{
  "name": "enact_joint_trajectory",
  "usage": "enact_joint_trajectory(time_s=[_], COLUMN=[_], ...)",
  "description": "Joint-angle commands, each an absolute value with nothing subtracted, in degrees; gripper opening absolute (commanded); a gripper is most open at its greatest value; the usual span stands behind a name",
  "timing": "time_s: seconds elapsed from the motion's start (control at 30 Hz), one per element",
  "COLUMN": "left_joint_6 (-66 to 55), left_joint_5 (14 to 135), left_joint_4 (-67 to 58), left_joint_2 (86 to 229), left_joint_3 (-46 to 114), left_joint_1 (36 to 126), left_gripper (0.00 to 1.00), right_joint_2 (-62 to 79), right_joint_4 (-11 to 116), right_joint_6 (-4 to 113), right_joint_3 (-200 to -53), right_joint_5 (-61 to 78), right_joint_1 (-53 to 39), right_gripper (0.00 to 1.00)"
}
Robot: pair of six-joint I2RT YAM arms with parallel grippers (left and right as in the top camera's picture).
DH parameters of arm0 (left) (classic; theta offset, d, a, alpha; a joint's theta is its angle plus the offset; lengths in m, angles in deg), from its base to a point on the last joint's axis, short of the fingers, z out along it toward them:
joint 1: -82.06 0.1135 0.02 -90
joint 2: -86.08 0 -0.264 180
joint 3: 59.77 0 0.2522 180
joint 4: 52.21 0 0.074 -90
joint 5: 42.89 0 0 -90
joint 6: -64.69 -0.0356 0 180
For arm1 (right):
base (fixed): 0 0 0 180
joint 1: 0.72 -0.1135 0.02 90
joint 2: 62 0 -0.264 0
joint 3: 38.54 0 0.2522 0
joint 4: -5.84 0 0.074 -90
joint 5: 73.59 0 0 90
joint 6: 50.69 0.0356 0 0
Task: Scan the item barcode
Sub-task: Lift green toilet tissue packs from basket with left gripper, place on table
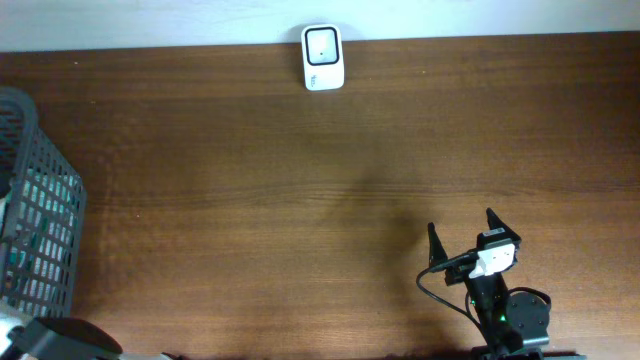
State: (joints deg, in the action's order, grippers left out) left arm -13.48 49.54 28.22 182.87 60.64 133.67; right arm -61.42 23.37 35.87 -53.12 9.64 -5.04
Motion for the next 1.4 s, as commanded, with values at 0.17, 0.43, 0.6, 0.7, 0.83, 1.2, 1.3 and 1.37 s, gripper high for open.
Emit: enact_joint_trajectory(time_s=[0.17,0.43,0.6,0.7,0.83,1.2,1.3,1.37], left_joint_6=[-33.0,-42.0,-43.0,-43.0,-43.0,-27.2,-26.7,-25.9], left_joint_5=[47.7,47.9,48.2,50.8,53.7,67.9,67.9,67.9], left_joint_4=[11.7,10.2,9.2,9.2,9.0,3.8,1.4,1.3], left_joint_2=[188.6,197.5,199.4,199.4,199.5,168.3,161.4,157.1], left_joint_3=[41.6,40.9,36.4,34.0,32.7,49.8,49.8,49.8], left_joint_1=[137.4,140.6,140.6,140.6,140.6,134.4,128.1,121.9], left_gripper=[0.97,0.99,0.93,0.74,0.0,0.0,0.0,0.0], right_joint_2=[-61.8,-61.8,-61.8,-61.8,-61.8,-61.8,-61.8,-61.8], right_joint_4=[23.2,23.2,23.2,23.2,23.2,23.2,23.2,23.2], right_joint_6=[35.7,35.7,35.7,35.7,35.7,35.7,35.7,35.7], right_joint_3=[-52.6,-52.6,-52.6,-52.6,-52.6,-52.6,-52.6,-52.6], right_joint_5=[9.5,9.5,9.5,9.6,9.6,9.5,9.5,9.5], right_joint_1=[-4.8,-4.8,-4.8,-4.8,-4.8,-4.8,-4.8,-4.8], right_gripper=[0.98,0.98,0.98,0.98,0.98,0.98,0.98,0.98])
